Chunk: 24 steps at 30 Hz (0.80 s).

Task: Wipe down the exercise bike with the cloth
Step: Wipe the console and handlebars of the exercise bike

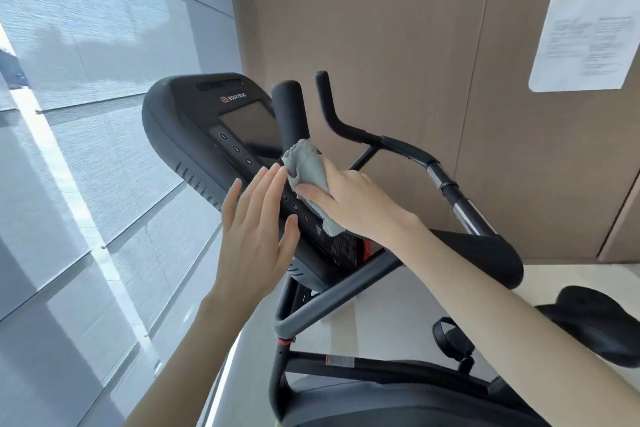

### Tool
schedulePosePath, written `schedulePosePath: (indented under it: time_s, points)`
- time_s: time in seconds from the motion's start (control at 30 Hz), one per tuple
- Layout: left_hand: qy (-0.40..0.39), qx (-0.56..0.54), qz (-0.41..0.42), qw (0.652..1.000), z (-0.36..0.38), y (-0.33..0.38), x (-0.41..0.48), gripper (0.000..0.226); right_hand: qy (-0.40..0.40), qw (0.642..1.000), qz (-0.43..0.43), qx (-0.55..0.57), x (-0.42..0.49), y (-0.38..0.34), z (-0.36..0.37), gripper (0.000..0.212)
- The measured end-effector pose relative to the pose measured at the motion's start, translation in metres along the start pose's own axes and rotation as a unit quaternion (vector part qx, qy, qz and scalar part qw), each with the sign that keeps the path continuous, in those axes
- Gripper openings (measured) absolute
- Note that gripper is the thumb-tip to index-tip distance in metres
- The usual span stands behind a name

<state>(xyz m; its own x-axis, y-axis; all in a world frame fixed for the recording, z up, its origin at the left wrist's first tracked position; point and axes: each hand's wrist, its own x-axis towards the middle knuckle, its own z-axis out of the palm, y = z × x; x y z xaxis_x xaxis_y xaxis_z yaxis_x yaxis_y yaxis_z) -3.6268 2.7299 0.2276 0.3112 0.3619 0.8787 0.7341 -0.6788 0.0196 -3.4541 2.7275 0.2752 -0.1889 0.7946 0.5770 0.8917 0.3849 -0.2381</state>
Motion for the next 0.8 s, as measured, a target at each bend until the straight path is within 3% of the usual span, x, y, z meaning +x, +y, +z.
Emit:
schedulePosePath:
  time_s: [0.17, 0.3, 0.37, 0.43, 0.5, 0.63, 0.73, 0.8]
  points:
    - [-0.013, -0.017, 0.003, 1.0, 0.014, 0.023, -0.006, 0.05, -0.05, 0.991, -0.061, -0.11, -0.026, 0.017, -0.013, 0.054]
    - [-0.043, -0.015, -0.008, 0.999, 0.025, 0.044, -0.013, 0.053, -0.029, 0.969, -0.11, -0.221, -0.052, 0.038, -0.014, 0.071]
    - [-0.058, -0.007, -0.018, 0.998, 0.028, 0.054, -0.018, 0.053, -0.024, 0.965, -0.123, -0.231, -0.066, 0.045, -0.016, 0.068]
    - [-0.067, 0.003, -0.032, 0.997, 0.03, 0.062, -0.021, 0.053, -0.032, 0.982, -0.112, -0.151, -0.073, 0.05, -0.027, 0.06]
    - [-0.068, 0.02, -0.043, 0.996, 0.03, 0.067, -0.025, 0.053, -0.009, 0.997, -0.069, 0.02, -0.076, 0.057, -0.047, 0.052]
    - [-0.075, 0.055, -0.044, 0.995, 0.034, 0.082, -0.03, 0.051, 0.041, 0.984, 0.028, 0.171, -0.077, 0.088, -0.098, 0.037]
    - [-0.088, 0.074, -0.036, 0.993, 0.041, 0.095, -0.03, 0.05, -0.066, 0.979, 0.072, 0.179, -0.086, 0.099, -0.1, 0.034]
    - [-0.088, 0.077, -0.049, 0.992, 0.044, 0.099, -0.03, 0.051, -0.147, 0.98, 0.056, 0.119, -0.098, 0.094, -0.079, 0.045]
